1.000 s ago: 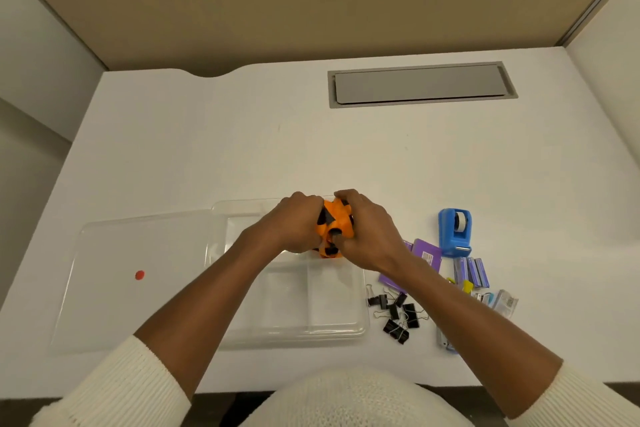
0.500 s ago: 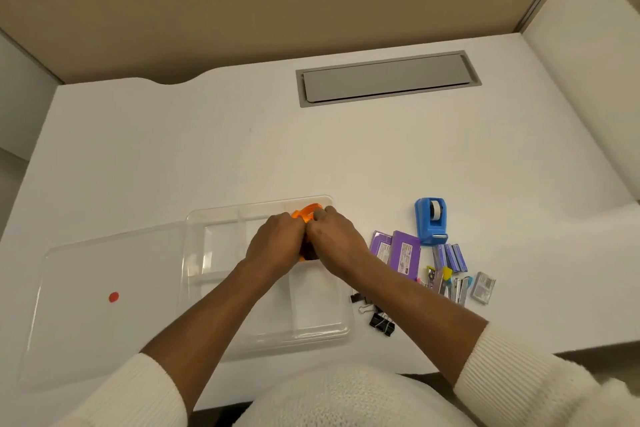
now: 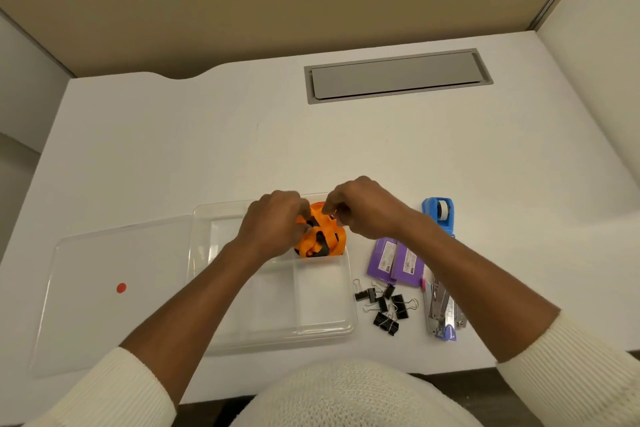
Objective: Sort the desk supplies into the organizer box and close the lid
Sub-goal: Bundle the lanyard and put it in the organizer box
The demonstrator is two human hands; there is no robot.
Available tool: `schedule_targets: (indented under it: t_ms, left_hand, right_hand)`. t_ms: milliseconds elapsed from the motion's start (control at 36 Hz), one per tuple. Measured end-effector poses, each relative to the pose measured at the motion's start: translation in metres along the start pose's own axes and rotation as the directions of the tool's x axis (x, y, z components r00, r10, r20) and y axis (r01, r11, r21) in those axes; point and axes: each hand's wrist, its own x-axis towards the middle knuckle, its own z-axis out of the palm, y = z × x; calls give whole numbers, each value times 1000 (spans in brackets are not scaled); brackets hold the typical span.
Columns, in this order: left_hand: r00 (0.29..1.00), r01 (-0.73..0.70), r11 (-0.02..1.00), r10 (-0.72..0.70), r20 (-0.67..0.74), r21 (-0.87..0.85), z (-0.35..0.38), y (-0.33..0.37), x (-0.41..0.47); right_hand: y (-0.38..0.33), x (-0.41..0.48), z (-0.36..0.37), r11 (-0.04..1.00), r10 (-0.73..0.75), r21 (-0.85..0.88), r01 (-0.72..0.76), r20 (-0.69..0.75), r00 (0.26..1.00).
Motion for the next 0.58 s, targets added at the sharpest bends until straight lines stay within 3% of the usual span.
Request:
schedule_targets:
  t_ms: [111,222,361,583]
  left_hand:
    - [996,-59,998,61,59,-34,-2,-2,4]
    - [970,-158,987,152,189,19,2,4,0]
    - [983,-138,989,132,129,45,22,10,-7]
    - [991,-117,993,117,71,-8,24,19,-10]
  right_hand:
    - [6,-7,18,994,-55,-90,64,100,993]
    - [3,-12,50,967,-149,-213,139,-30,988]
    - [-9,-12,77,922,-146,-382,58,-204,968]
    - [-12,-5,86,942,-60,-336,6,-152,986]
